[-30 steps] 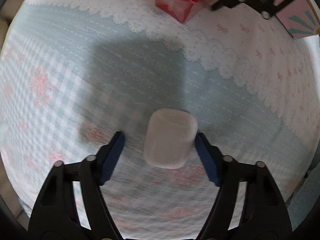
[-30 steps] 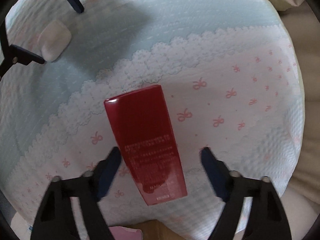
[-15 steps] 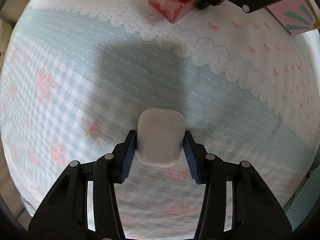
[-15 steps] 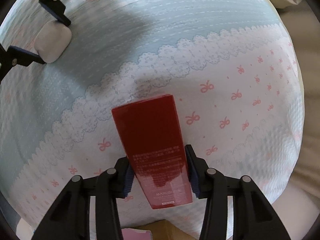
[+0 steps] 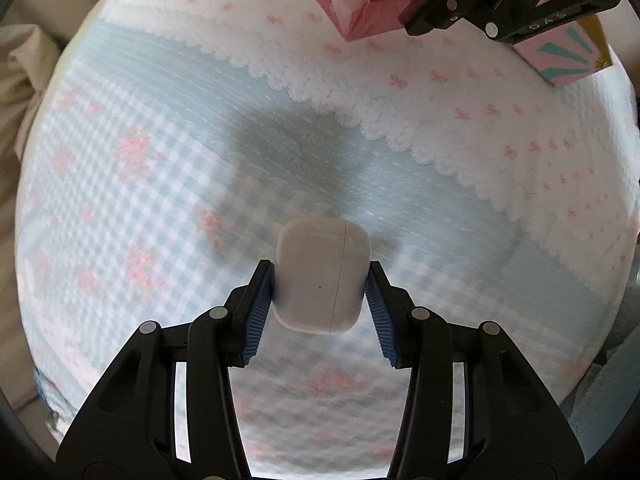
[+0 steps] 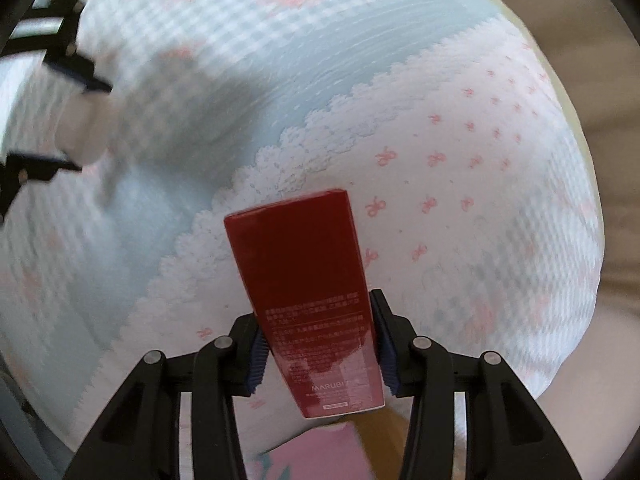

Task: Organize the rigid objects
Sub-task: 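Grasp the small white case with the left tool while the right grasps the red box, then carry the white case and red box over the cardboard box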

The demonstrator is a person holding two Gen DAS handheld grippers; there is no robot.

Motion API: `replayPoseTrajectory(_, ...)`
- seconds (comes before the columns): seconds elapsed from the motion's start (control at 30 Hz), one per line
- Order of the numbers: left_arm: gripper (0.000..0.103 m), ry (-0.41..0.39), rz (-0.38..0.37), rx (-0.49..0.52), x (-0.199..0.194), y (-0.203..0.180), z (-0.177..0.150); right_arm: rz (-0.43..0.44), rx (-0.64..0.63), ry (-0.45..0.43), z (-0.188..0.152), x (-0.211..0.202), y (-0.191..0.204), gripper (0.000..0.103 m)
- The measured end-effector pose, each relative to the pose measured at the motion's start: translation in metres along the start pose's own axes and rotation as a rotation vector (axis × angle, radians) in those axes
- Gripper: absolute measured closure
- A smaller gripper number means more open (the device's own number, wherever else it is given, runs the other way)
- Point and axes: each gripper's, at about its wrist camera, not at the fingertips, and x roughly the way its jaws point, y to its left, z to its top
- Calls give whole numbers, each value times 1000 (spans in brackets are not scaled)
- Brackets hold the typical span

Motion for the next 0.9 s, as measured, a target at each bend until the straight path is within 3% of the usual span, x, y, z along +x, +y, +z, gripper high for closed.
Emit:
replayPoseTrajectory(0.17, 60, -41, 10, -18, -48, -7, -11, 47, 131, -46, -14, -49, -15, 61)
replayPoseTrajectory(0.3, 60, -83, 29, -26, -91, -37, 11, 80, 251, -82, -33, -93, -23, 61)
replayPoseTrajectory(0.6, 60, -164, 32, -1, -171, -72, 46, 156, 541, -126, -140, -176, -55, 61)
replayPoseTrajectory(0.9, 60, -216, 40, 18, -215, -138, 102, 145, 706, -182, -245, -207, -93, 61)
